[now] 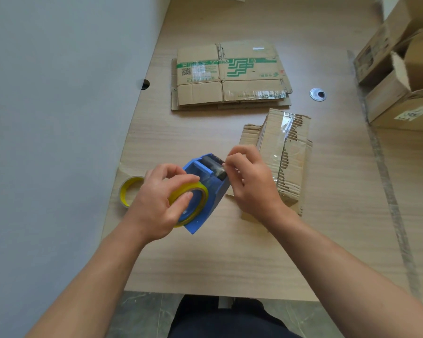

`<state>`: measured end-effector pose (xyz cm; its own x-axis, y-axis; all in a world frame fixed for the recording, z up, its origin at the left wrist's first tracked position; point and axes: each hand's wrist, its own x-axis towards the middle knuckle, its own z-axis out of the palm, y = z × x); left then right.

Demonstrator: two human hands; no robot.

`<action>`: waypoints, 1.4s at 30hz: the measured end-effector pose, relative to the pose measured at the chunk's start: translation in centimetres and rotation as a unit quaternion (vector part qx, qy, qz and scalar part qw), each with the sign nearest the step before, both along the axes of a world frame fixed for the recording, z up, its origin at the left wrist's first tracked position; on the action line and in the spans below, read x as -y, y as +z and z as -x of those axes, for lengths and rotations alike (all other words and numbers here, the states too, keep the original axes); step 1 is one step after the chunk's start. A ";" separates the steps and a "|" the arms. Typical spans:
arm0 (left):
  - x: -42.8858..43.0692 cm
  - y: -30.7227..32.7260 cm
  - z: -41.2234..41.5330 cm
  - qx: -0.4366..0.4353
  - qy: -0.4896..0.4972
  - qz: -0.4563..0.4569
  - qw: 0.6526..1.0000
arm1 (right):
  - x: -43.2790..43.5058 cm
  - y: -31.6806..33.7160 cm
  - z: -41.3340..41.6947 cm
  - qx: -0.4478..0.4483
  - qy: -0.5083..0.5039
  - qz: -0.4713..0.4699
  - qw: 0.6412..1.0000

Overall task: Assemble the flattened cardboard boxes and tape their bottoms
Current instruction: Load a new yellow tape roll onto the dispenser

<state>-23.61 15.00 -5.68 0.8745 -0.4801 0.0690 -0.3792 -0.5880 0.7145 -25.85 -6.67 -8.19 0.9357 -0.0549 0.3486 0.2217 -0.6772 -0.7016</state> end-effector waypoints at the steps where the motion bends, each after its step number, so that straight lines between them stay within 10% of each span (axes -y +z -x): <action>1: -0.1 0.1 -0.1 0.006 -0.002 -0.006 1.000 | 0.1 0.0 -0.2 0.003 0.007 0.007 1.000; 18: -0.3 1.2 -2.7 0.000 -0.132 -0.127 0.983 | 0.2 -0.6 -0.9 -0.033 0.054 0.215 0.975; 26: 0.2 -1.0 -1.8 0.080 -0.106 -0.119 0.984 | 0.2 -1.4 -1.0 -0.232 0.004 -0.069 0.970; 42: 0.4 -5.5 1.3 0.113 -0.142 -0.135 0.974 | -1.6 -4.2 0.2 -0.425 -0.025 -0.229 0.875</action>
